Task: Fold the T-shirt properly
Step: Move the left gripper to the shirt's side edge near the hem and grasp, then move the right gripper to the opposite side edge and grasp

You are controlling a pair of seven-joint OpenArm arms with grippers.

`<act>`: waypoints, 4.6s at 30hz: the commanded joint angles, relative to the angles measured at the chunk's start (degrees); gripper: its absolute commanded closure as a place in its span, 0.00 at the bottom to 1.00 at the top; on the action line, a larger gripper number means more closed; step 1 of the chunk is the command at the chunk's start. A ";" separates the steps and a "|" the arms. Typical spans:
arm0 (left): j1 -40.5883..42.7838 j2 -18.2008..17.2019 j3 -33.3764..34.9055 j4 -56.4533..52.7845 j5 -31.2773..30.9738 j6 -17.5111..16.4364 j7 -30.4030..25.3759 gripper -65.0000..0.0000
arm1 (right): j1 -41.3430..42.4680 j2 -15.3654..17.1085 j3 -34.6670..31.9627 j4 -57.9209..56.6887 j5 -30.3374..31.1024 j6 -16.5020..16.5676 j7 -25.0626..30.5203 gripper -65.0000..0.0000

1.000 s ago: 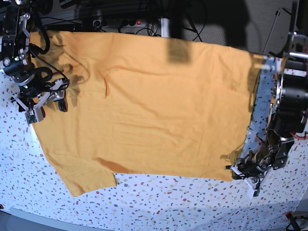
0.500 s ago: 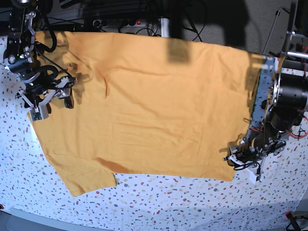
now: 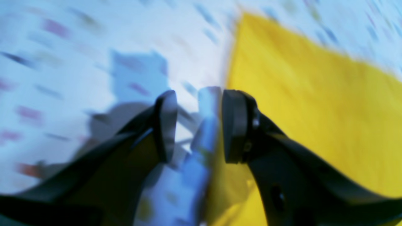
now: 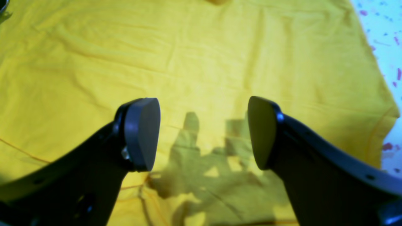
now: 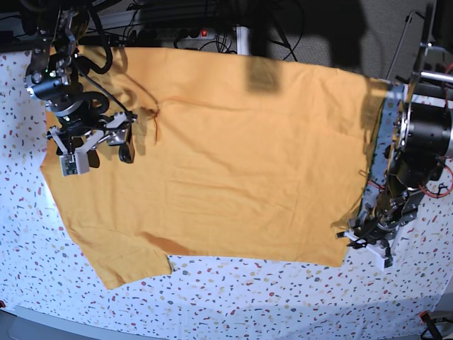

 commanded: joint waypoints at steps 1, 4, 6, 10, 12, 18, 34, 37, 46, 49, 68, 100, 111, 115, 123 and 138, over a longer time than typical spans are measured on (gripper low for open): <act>-2.16 -0.13 -0.07 0.92 -0.24 -0.92 -0.72 0.65 | 0.50 -0.04 0.44 1.20 0.48 -0.22 1.42 0.34; -1.31 0.24 -0.07 0.92 -0.28 -6.73 2.14 0.67 | 0.55 -1.66 0.44 1.20 0.48 -0.20 1.51 0.34; -0.61 0.87 -0.07 0.92 -0.24 -10.23 3.91 0.67 | 0.59 -2.56 0.44 1.20 0.48 -0.02 1.53 0.34; -0.37 2.45 -0.07 0.92 -0.24 -12.61 5.09 0.67 | 0.72 -3.87 0.44 1.20 0.50 1.14 1.51 0.34; -0.96 2.86 -0.07 1.11 -0.26 -13.68 5.16 0.67 | 0.68 -4.17 0.44 1.20 0.50 1.33 1.51 0.34; -3.34 2.84 -0.07 2.27 -0.26 -14.05 5.18 0.67 | 0.70 -4.76 0.44 1.20 0.48 1.31 1.09 0.34; -2.47 1.05 -0.07 2.32 5.49 -1.97 -0.02 0.67 | 0.98 -4.76 0.44 1.20 0.46 1.33 -0.61 0.34; -2.10 0.44 -0.07 2.32 -0.87 -11.96 9.11 0.67 | 1.01 -4.79 0.44 1.20 0.50 1.33 -0.35 0.34; -1.97 0.96 -0.07 2.32 -1.60 -14.08 10.47 0.67 | 1.01 -4.79 0.44 1.20 0.50 1.33 -0.66 0.34; -1.99 1.09 -0.07 2.32 -1.57 -15.80 9.33 0.67 | 1.01 -4.79 0.44 1.20 0.50 1.31 -0.63 0.34; 2.34 1.05 -0.07 2.32 1.81 -15.28 -1.46 1.00 | 1.03 -4.79 0.44 1.20 0.48 1.31 0.13 0.34; 2.16 0.76 -0.07 5.97 1.66 -15.32 -1.77 1.00 | 52.24 14.10 0.46 -71.45 -14.99 -4.72 6.01 0.34; 2.16 0.79 -0.07 5.97 1.66 -15.32 -1.75 1.00 | 52.28 14.10 0.44 -80.48 -14.95 0.37 11.74 0.35; 2.16 0.79 -0.04 5.97 1.66 -15.32 -1.77 1.00 | 52.24 14.12 0.44 -80.48 -14.97 2.62 11.63 0.35; 2.16 0.76 -0.07 5.97 1.66 -15.30 -1.99 1.00 | 52.33 14.29 0.44 -80.26 -14.53 3.52 10.62 1.00; 2.47 -1.79 -0.07 8.31 1.64 -15.32 -0.61 1.00 | 52.22 14.40 0.44 -67.63 -8.46 15.09 0.92 1.00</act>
